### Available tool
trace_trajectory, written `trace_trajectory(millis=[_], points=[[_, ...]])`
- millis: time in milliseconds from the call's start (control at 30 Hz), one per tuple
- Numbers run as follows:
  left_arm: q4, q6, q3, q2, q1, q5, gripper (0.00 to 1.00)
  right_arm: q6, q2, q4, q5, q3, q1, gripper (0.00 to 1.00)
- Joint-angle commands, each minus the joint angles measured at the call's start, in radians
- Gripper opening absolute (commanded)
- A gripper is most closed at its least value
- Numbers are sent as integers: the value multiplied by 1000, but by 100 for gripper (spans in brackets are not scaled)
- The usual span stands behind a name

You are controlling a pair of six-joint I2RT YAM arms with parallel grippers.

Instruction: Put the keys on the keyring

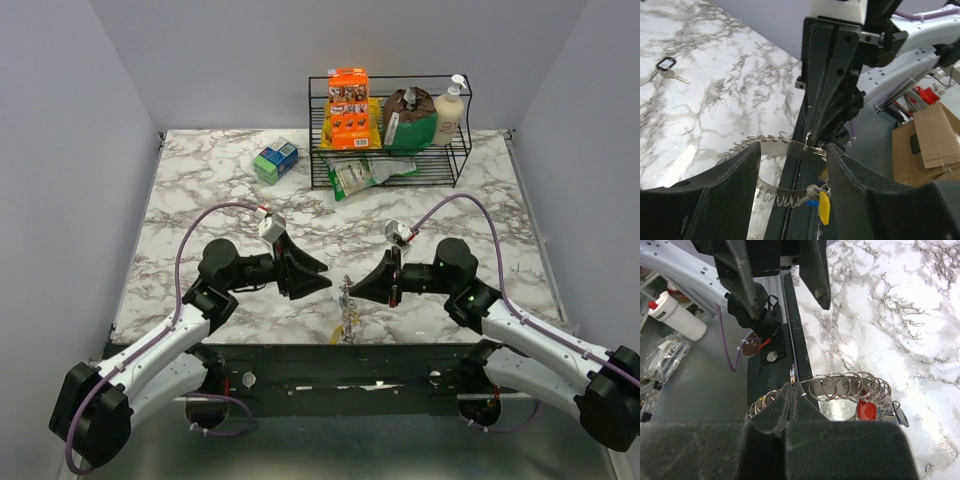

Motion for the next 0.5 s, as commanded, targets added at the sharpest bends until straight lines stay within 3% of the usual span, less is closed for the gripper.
trace_trajectory(millis=[0,467], points=[[81,-14,-6,7,0,80,63,35,-13,46,10,31,4,1],[85,29,-3,45,-77,-61,55,146,-64,103,119,19,4,1]])
